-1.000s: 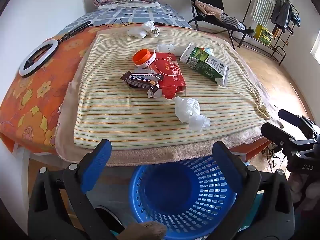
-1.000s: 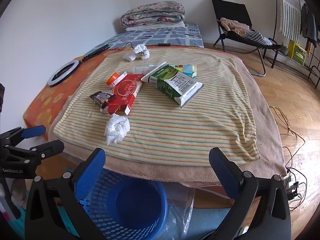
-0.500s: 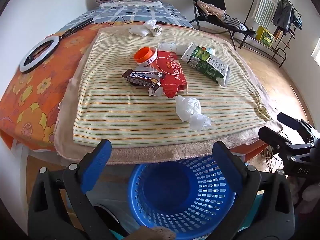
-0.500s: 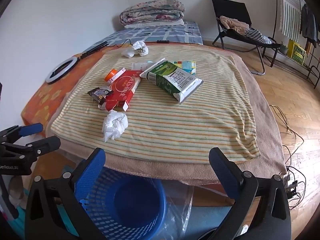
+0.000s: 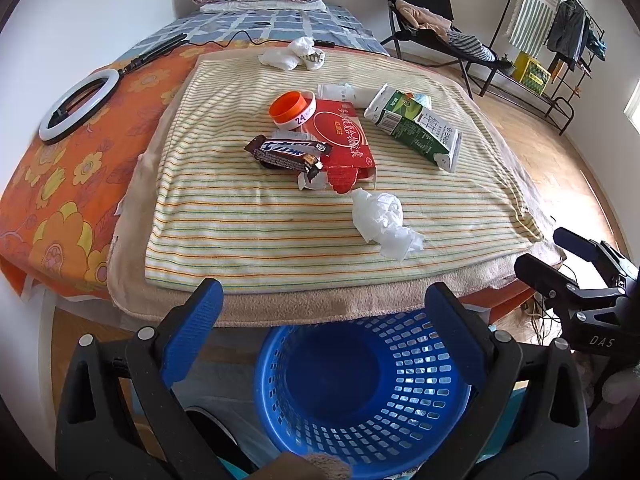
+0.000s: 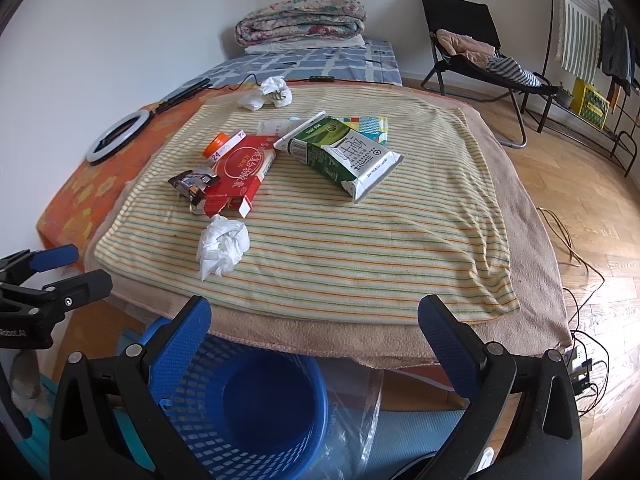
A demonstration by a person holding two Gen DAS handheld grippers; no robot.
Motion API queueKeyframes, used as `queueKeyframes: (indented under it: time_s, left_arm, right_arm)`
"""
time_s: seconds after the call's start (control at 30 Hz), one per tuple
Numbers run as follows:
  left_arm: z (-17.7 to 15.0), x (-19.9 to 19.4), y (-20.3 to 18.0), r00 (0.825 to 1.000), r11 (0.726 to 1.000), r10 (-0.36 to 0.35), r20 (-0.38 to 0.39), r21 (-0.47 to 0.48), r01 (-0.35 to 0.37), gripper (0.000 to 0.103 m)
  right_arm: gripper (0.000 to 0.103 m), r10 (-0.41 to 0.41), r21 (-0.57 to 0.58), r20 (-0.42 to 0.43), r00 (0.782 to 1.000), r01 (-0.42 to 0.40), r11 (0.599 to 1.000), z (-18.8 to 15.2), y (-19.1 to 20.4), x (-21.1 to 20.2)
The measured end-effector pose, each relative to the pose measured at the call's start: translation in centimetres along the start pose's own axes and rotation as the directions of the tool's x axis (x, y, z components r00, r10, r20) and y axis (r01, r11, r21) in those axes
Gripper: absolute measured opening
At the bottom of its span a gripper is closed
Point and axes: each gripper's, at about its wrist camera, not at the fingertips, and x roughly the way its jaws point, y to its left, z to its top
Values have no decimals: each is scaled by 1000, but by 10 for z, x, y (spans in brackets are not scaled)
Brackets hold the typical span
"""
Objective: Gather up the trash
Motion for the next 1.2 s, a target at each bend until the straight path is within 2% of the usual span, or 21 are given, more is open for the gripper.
queueKeyframes:
  time_s: [1.2]
  left_arm:
    - [-11,4,-4,1000,1000,-6,-13,-5,6,103]
  right_arm:
    - [102,8,39,-23,1000,-7,999,-2,-10,4]
